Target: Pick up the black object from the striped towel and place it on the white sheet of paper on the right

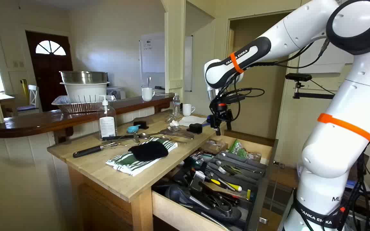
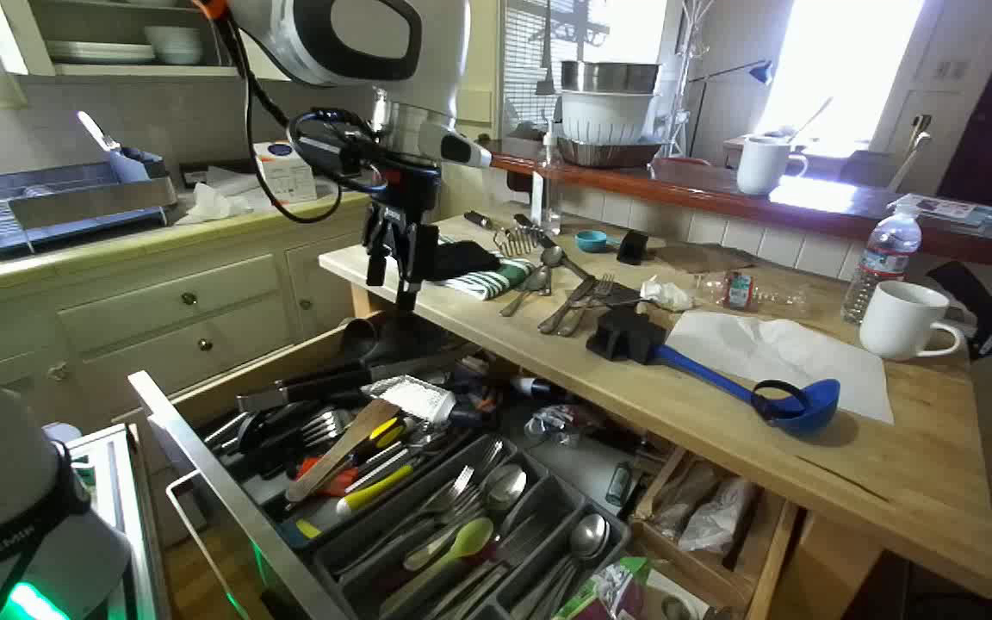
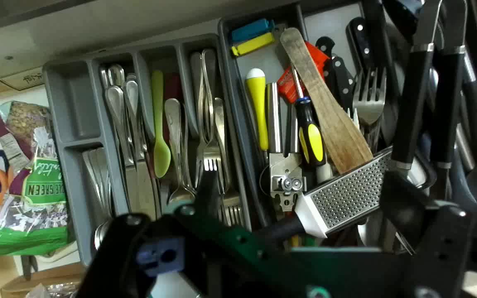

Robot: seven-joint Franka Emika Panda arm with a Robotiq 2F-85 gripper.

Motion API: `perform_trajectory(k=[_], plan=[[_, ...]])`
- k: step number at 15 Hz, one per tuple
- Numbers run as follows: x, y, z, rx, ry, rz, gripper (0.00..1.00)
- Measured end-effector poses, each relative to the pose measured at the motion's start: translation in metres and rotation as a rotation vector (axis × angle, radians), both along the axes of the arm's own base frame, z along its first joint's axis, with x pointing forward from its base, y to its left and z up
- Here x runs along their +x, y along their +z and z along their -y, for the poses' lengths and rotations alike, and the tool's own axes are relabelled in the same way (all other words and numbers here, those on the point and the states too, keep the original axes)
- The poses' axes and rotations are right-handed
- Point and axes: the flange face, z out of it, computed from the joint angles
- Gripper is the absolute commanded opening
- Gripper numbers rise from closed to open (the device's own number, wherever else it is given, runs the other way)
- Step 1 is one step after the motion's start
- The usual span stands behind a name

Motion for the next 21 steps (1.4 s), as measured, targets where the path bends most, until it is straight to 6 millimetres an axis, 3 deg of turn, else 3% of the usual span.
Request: perform_trajectory(k=[6, 8, 10, 15, 21], plan=[[0.002, 0.001, 0.0, 0.0, 0.001, 0.01, 1.0], [0.014, 0.006, -0.004, -0.002, 0.009, 0.052, 1.0], [0.041, 0.016, -0.016, -0.013, 0.036, 0.124, 1.0], [0.112, 0.029, -0.085, -0.008, 0.145, 0.227, 1.0], [0.167, 0.01, -0.17, 0.03, 0.315, 0.288, 1.0]])
